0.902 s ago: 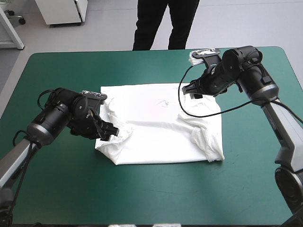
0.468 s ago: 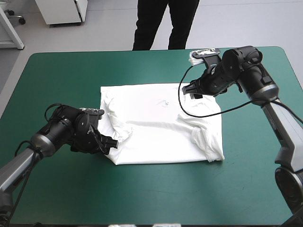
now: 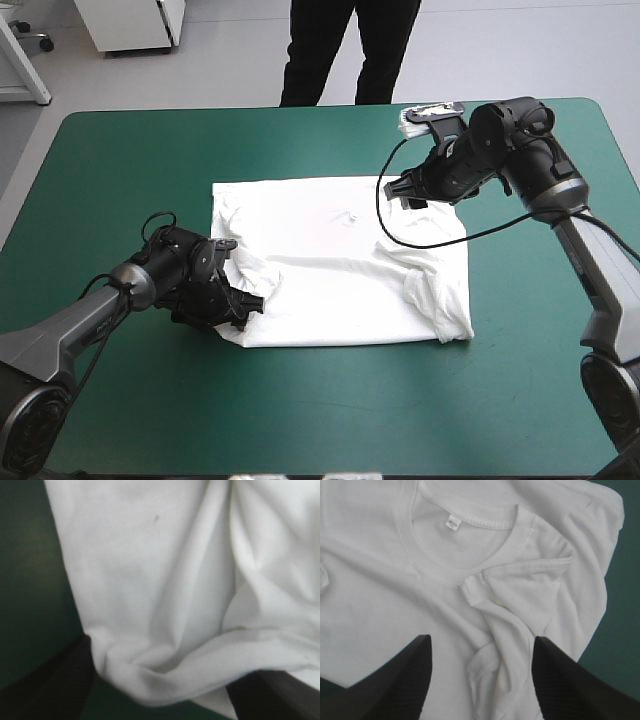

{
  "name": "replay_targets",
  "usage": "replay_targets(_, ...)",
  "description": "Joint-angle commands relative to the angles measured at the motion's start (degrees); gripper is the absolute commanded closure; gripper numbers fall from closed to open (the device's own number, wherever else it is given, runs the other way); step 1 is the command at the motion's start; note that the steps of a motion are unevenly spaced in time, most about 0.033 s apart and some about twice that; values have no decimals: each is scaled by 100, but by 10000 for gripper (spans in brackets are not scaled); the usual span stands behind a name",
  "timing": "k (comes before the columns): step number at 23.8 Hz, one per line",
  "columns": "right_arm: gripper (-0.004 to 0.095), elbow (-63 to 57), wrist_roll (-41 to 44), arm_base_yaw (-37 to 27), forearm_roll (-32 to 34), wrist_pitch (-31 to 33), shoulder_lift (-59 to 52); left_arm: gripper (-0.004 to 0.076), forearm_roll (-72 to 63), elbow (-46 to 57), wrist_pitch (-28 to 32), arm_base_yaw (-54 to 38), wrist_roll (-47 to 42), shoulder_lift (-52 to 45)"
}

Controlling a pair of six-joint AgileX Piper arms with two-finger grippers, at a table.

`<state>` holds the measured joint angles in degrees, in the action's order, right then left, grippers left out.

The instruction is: Fold the cloth

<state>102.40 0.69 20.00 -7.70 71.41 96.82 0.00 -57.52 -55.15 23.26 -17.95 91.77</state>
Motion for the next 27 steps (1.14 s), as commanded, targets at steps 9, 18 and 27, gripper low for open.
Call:
replay_targets(9, 355, 175, 96, -21, -41, 10, -328, 559, -65, 81, 192, -5, -70, 176)
replay_targets(18, 353, -1051, 773, -21, 31, 10, -966, 728, -44, 87, 104, -5, -4, 176)
replay_targets(27, 298, -3070, 1197, 0, 435, -154, -1081, 731, -46, 87, 104, -5, 166, 176)
